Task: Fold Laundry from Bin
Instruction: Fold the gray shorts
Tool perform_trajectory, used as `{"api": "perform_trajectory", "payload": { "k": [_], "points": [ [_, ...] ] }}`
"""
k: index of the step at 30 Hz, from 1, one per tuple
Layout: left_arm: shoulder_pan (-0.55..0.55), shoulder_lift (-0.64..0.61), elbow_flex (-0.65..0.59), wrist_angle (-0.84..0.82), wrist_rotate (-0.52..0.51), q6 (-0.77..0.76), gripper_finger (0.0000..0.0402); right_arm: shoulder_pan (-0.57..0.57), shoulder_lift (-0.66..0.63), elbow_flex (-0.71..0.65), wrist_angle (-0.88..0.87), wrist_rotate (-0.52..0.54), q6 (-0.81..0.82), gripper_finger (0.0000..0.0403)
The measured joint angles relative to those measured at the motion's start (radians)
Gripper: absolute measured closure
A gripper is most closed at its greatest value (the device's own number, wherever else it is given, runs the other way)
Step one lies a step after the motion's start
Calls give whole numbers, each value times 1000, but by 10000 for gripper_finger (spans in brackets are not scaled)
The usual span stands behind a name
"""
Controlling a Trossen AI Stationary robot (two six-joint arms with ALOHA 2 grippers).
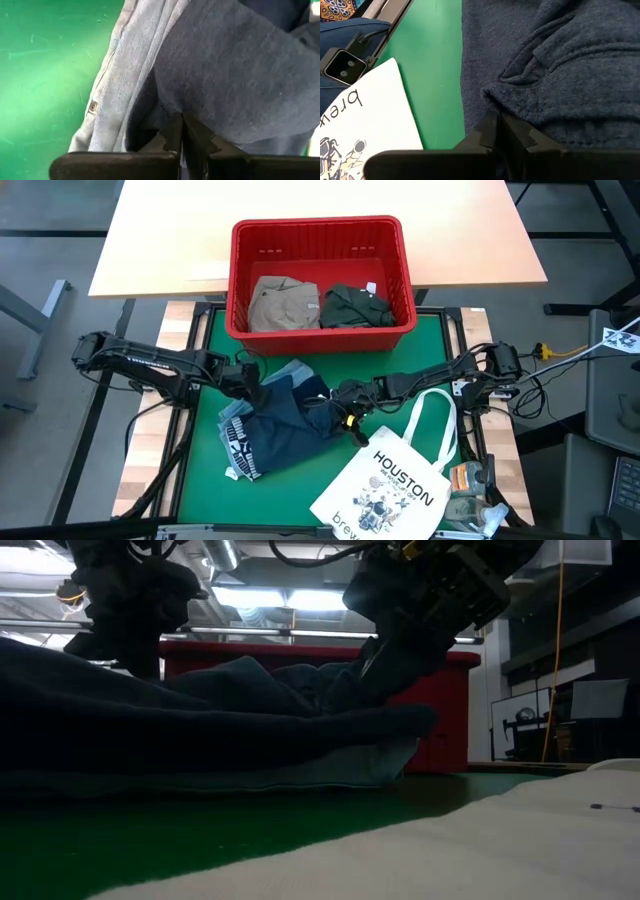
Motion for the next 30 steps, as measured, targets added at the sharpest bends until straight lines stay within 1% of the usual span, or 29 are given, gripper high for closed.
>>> {"api": "perform_trajectory", "payload": {
  "k": [3,10,13,16,20,24,30],
  "points": [
    [0,4,0,0,0,40,374,0,0,0,-1,0,0,386],
    [1,72,0,-10,1,34,313,0,0,0,-1,0,0,386],
    [1,92,0,5,10,51,303,0,-1,0,-1,0,0,386],
    [0,90,0,17,11,79,321,0,-1,0,-5,0,1,386],
    [-23,58,0,19,20,88,387,0,-1,0,-9,0,2,386],
    [-78,8,0,18,19,88,398,0,-2,0,-34,0,28,386],
    [-224,-67,0,18,22,88,399,0,-10,0,-58,17,62,386]
  ]
}}
